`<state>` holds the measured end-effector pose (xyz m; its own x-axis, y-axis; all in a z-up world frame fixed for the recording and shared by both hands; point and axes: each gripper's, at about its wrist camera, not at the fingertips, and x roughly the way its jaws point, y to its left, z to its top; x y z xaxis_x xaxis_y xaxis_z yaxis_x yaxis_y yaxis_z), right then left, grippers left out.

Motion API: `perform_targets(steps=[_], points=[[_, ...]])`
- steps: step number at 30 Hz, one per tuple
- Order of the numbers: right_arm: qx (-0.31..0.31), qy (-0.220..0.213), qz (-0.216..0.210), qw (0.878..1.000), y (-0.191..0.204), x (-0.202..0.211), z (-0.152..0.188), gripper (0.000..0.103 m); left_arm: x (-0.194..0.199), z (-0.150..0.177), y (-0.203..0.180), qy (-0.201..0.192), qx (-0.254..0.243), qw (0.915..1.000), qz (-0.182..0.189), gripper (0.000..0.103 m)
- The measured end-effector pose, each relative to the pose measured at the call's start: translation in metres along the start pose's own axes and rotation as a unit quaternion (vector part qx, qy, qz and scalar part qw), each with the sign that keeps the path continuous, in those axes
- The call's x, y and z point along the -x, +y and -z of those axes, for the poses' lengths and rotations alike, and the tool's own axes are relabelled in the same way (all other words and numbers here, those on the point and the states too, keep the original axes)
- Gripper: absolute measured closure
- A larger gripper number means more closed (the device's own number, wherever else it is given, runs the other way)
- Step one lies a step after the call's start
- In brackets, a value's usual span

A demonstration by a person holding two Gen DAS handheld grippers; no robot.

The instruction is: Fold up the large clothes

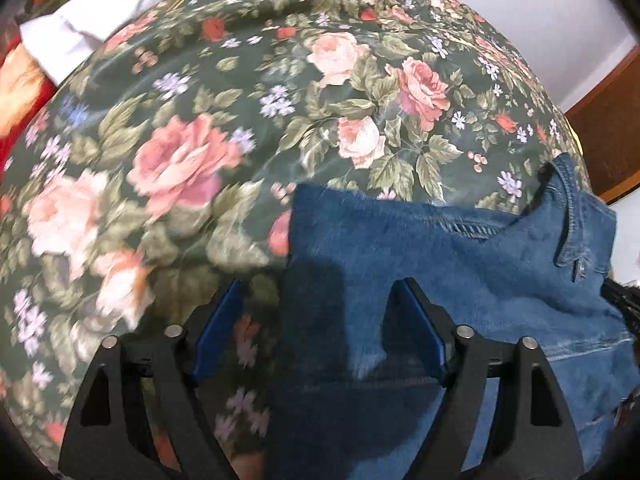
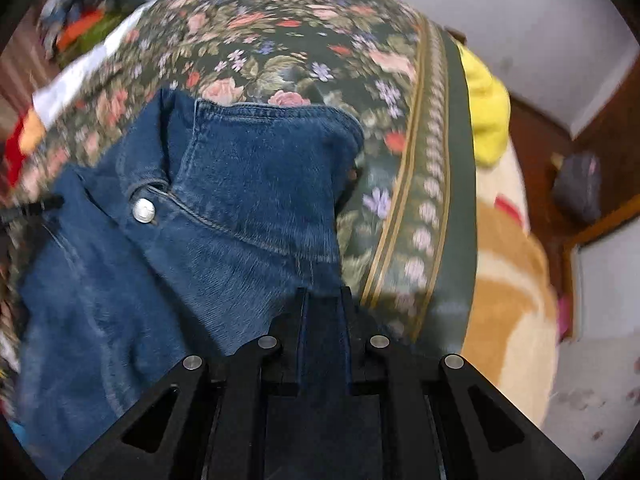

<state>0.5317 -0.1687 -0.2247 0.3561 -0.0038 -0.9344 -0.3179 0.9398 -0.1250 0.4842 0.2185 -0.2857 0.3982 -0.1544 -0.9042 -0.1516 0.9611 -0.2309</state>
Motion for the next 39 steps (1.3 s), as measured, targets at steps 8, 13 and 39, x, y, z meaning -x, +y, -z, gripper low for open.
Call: perform_targets(steps=[8, 13, 39], points=[[0.044, -0.002, 0.049, 0.998, 0.011, 0.001, 0.002, 0.093, -0.007, 0.015, -0.024, -0.003, -0.062, 0.996, -0.064, 0.01], [0.063, -0.006, 0.092, 0.994, 0.015, 0.008, 0.012, 0.091, 0.024, 0.03, -0.024, 0.017, -0.055, 0.9969, -0.054, 0.019], [-0.311, -0.12, 0.005, 0.943, -0.173, 0.19, 0.276, 0.007, 0.092, 0.168, -0.3, -0.117, -0.393, 0.9019, -0.137, 0.019]])
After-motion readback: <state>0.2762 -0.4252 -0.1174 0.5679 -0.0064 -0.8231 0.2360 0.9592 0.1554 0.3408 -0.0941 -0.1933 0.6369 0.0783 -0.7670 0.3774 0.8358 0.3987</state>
